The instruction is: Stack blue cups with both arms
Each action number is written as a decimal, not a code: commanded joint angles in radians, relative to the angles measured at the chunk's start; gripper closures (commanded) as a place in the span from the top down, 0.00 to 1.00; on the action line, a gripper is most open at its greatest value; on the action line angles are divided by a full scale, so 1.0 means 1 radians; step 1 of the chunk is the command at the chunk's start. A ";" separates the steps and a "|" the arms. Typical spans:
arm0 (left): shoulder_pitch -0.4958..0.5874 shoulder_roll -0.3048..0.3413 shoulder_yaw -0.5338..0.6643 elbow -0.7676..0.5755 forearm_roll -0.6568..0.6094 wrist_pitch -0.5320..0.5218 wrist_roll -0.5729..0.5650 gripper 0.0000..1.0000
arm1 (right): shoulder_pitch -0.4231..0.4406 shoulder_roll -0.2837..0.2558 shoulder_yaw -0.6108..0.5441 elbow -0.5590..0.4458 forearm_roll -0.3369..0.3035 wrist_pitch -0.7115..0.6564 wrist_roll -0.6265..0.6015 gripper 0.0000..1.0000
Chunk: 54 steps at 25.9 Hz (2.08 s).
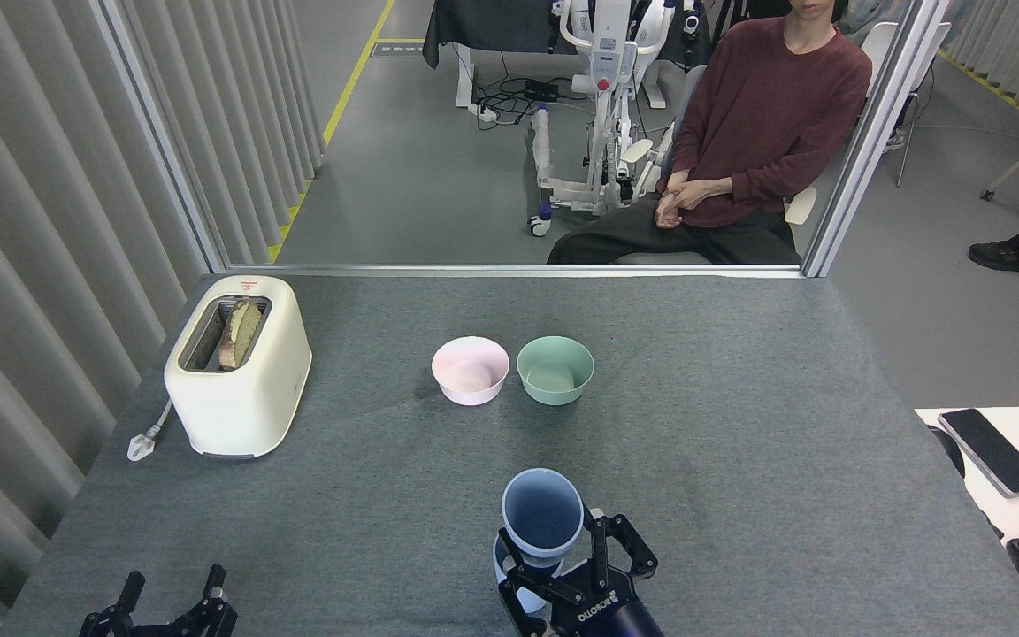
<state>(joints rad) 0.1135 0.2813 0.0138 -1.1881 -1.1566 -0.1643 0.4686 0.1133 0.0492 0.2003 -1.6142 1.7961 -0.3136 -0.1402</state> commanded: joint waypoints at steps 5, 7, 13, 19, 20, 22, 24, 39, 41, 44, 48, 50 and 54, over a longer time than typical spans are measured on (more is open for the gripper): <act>0.000 0.001 0.001 0.013 0.000 -0.001 0.012 1.00 | -0.001 0.000 0.001 0.017 0.003 -0.001 -0.004 0.44; 0.000 0.003 0.000 0.013 0.000 0.000 0.012 1.00 | 0.002 0.000 0.002 0.020 0.003 0.004 -0.007 0.46; -0.002 0.001 0.000 0.013 -0.002 -0.001 0.012 1.00 | 0.009 0.003 -0.002 0.020 0.000 0.002 -0.021 1.00; 0.000 0.001 0.000 0.013 -0.002 0.000 0.013 1.00 | -0.035 0.001 -0.009 -0.078 -0.009 0.004 -0.064 1.00; 0.000 0.001 0.000 0.013 -0.002 -0.001 0.012 1.00 | -0.058 0.000 -0.021 -0.099 -0.012 0.011 -0.068 1.00; -0.002 0.001 0.000 0.013 -0.002 0.000 0.013 1.00 | -0.098 0.003 -0.116 -0.113 -0.032 0.016 -0.102 1.00; -0.002 0.001 0.000 0.012 -0.002 0.000 0.012 1.00 | -0.110 -0.003 -0.228 -0.067 -0.069 0.028 -0.119 1.00; 0.136 -0.011 -0.003 -0.142 -0.003 -0.029 0.013 1.00 | 0.319 -0.141 -0.452 0.002 -0.193 0.002 -0.272 1.00; 0.155 -0.011 -0.002 -0.162 -0.005 -0.029 0.022 1.00 | 0.325 -0.143 -0.453 0.000 -0.227 0.002 -0.274 1.00; 0.189 -0.011 -0.003 -0.199 -0.005 -0.031 0.056 1.00 | 0.327 -0.144 -0.455 -0.003 -0.233 0.004 -0.295 1.00; 0.239 -0.027 -0.003 -0.257 -0.009 -0.031 0.096 1.00 | 0.327 -0.144 -0.456 -0.004 -0.273 0.015 -0.322 1.00; 0.248 -0.039 -0.003 -0.265 -0.031 -0.031 0.105 1.00 | 0.330 -0.144 -0.464 -0.003 -0.290 0.019 -0.322 1.00; 0.261 -0.050 -0.003 -0.265 -0.058 -0.031 0.120 1.00 | 0.333 -0.144 -0.492 0.000 -0.291 0.019 -0.323 1.00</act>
<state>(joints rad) 0.3642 0.2395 0.0108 -1.4482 -1.1979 -0.1945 0.5773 0.4439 -0.0951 -0.2781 -1.6162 1.5109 -0.2953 -0.4605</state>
